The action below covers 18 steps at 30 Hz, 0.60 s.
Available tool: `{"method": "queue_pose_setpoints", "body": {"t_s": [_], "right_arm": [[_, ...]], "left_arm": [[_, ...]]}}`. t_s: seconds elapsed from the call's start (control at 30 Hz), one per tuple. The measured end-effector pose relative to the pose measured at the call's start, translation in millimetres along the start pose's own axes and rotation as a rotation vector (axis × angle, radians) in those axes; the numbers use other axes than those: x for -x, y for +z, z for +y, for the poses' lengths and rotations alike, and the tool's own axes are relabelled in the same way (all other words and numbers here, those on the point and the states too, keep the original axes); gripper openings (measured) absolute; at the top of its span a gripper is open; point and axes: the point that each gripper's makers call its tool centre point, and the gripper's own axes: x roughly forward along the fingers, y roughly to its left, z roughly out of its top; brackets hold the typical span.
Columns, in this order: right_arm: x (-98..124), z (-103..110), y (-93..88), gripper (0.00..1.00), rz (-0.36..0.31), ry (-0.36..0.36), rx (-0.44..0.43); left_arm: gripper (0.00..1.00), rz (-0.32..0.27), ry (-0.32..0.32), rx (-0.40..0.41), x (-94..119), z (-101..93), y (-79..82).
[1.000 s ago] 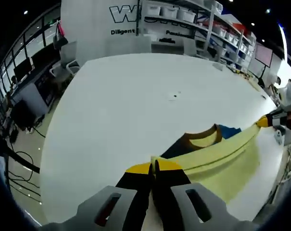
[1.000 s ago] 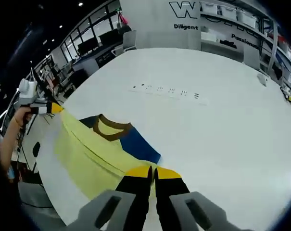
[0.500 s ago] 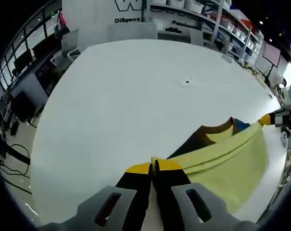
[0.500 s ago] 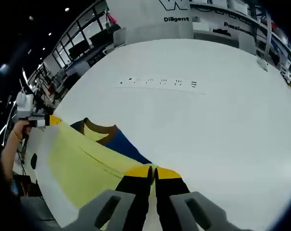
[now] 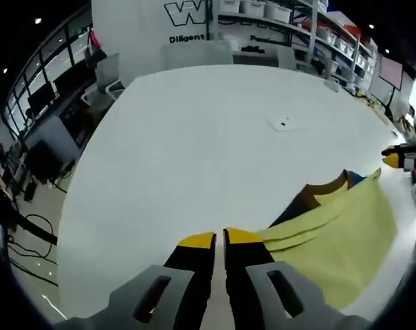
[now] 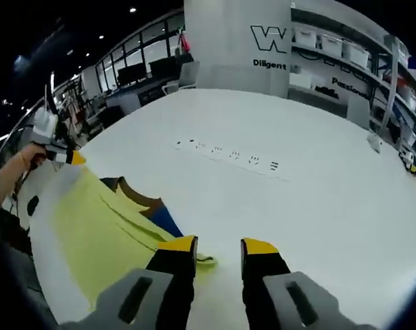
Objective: Fold the garment on the visible template until the final outline fits inside the template.
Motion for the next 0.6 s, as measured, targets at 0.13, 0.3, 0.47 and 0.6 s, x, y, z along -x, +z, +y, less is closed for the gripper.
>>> {"method": "queue_pose_setpoints", "body": {"t_s": [0.13,0.3,0.47,0.6], "right_arm": [[-4.0,5.2,-20.3,0.25,0.082,0.000,0.127],[-10.1,13.5,-34.8,0.32,0.112,0.031,0.143],[-17.2,8.8,-38.3,0.32,0.115,0.019,0.139],[-28.2,-0.9,-33.5,0.31,0.106,-0.001,0.112]], "left_arm": [[0.12,0.004,-0.018,-0.096,3.1,-6.3,-1.1],[0.31,-0.016,-0.085,-0.204,2.6,-21.7,-5.7],[0.40,0.019,-0.108,-0.276,-7.0,-25.0,-18.8],[0.44,0.035,-0.114,-0.272,-20.1,-25.8,-23.8]]}}
